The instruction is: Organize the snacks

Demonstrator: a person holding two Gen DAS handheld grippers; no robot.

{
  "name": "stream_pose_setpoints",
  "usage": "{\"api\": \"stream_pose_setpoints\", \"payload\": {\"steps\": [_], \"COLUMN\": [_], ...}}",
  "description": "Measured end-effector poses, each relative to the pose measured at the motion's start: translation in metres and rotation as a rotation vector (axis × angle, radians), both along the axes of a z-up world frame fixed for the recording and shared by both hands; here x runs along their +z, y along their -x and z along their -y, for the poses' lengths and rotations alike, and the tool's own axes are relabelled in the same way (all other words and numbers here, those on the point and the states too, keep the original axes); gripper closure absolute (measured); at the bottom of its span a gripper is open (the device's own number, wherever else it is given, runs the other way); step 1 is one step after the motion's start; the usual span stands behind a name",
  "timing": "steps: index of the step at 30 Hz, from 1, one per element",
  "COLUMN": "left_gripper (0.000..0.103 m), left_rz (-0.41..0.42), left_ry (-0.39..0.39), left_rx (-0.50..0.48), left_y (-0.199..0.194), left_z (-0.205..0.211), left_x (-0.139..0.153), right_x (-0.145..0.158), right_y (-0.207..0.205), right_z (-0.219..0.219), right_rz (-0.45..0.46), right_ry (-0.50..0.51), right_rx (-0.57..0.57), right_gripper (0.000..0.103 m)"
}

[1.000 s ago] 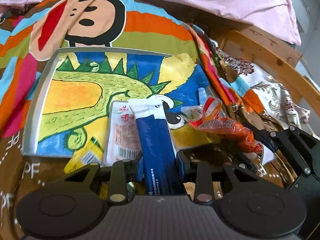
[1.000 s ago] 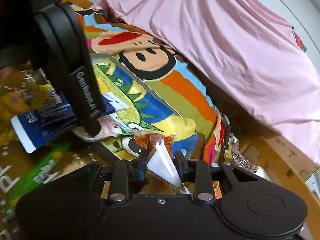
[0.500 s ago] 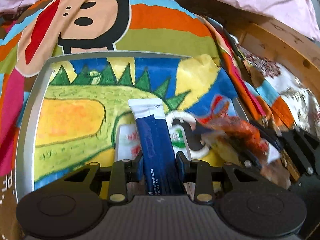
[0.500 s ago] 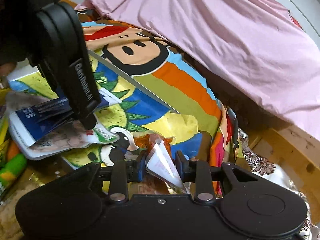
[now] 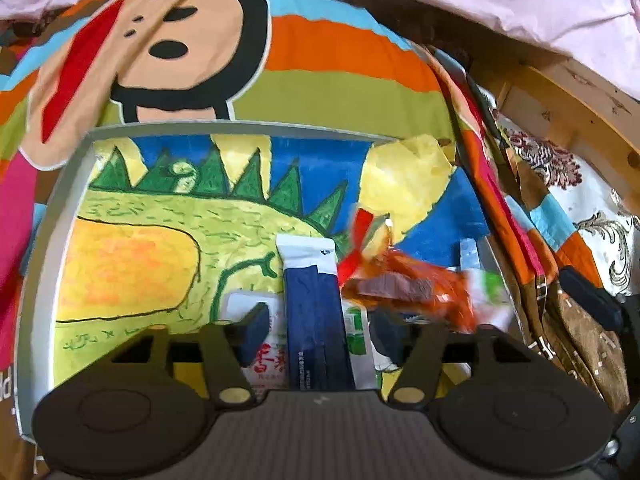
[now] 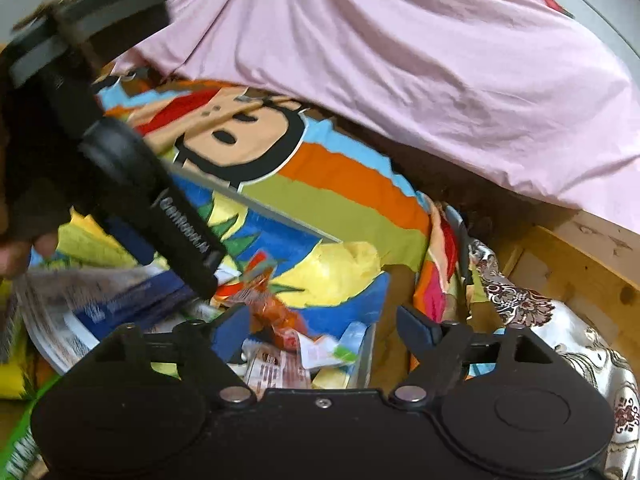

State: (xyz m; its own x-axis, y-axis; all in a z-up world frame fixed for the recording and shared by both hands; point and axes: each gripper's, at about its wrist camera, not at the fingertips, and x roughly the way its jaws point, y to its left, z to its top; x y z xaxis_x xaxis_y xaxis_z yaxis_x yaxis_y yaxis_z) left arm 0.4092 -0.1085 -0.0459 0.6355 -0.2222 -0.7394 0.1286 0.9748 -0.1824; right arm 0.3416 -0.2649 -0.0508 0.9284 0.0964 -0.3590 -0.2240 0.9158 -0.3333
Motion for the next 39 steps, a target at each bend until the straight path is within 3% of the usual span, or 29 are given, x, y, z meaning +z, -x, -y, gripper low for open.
{"api": "stream_pose_setpoints", "payload": {"steps": [5, 11, 20, 29, 39], "left_gripper": [0.018, 0.004, 0.001, 0.001, 0.001], "left_rz": [0.053, 0.157, 0.264, 0.324, 0.297], "left_ry": [0.022, 0.064, 0.072, 0.052, 0.009], "left_rx": [0.037, 0.099, 0.141, 0.161, 0.128], "left_y": [0.014, 0.048, 0.113, 0.186, 0.243], "left_z": [-0.014, -0.036, -0.064, -0.083, -0.088], "left_x": [0.014, 0.039, 0.067, 0.074, 0.059], "right_x": [0.017, 0.042, 0.079, 0.092, 0.085], "right_y": [0.012, 0.039, 0.087, 0.152, 0.215], "right_z": [0.009, 0.018, 0.025, 0.024, 0.007], "right_rz": [0.036, 0.087, 0.164, 0.17, 0.126], "right_ry": [-0.076, -0.165, -0.268, -0.392, -0.434], "right_rx": [-0.027, -0.056, -0.063, -0.091, -0.127], "right_gripper": [0.007, 0.001, 0.001, 0.001, 0.001]}}
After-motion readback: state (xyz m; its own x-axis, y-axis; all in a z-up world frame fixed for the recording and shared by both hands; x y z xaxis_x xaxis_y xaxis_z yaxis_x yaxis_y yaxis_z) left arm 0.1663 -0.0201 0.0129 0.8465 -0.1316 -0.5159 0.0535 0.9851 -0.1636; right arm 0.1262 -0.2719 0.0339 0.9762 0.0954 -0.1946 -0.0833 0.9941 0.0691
